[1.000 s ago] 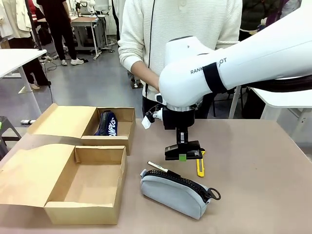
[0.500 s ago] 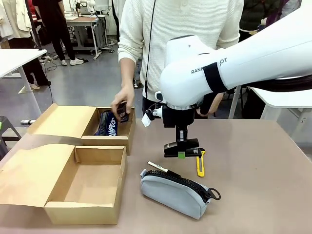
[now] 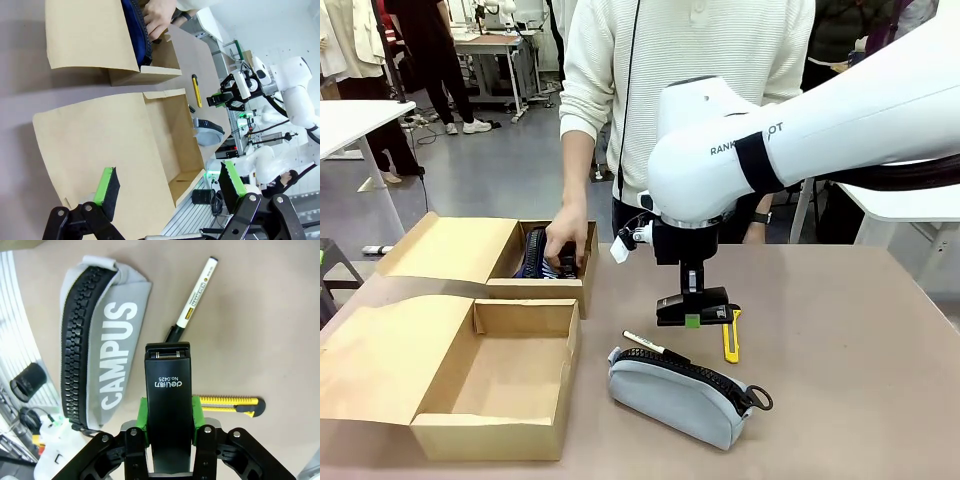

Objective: Place items inside the box.
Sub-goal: Pick up a Pencil pouch or Stapler and place it inside the Mailer Box closest to the robot.

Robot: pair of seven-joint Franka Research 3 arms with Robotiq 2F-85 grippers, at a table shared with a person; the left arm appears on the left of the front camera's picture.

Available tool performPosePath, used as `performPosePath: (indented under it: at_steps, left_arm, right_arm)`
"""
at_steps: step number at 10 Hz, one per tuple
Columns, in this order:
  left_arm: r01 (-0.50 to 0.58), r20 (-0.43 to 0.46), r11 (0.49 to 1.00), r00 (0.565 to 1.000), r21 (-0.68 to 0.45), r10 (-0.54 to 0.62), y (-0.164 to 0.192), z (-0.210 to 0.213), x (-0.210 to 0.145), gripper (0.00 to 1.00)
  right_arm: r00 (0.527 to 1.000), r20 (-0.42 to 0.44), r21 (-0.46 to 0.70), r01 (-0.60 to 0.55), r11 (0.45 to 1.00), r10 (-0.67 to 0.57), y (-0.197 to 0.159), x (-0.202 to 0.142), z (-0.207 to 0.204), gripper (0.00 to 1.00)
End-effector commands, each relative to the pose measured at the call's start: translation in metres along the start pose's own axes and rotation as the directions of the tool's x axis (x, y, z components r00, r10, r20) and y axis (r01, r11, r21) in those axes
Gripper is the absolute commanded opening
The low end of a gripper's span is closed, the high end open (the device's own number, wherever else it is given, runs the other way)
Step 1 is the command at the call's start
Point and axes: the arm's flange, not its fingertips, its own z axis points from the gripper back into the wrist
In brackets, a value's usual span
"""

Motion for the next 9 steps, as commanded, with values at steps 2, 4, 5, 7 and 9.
performPosePath:
  at_steps: [2,4,5,7,9]
  left_arm:
    - [0.019,0.019,1.000,1.000,-0.018,-0.019,0.000,-0.001,0.000,1.00]
    - [0.019,0.019,1.000,1.000,-0.018,-0.019,0.000,-0.001,0.000,1.00]
    - [0.019,0.019,1.000,1.000,-0.018,-0.019,0.000,-0.001,0.000,1.00]
    - [0.019,0.019,1.000,1.000,-0.018,-0.019,0.000,-0.001,0.000,1.00]
    - [0.019,0.019,1.000,1.000,-0.018,-0.019,0.000,-0.001,0.000,1.00]
  right_arm:
    - [1.000,0.000,0.000,0.000,1.000,0.000,0.000,0.000,0.000,0.37]
    - [0.997,0.021,0.086,0.071,0.994,-0.073,0.041,0.009,0.020,0.37]
    - [0.988,0.003,0.173,0.151,0.973,-0.153,0.076,0.013,0.034,0.37]
    - [0.880,0.010,0.282,0.453,0.846,-0.475,0.150,0.033,0.057,0.37]
    - [0.745,0.011,0.317,0.630,0.709,-0.667,0.201,0.082,0.062,0.37]
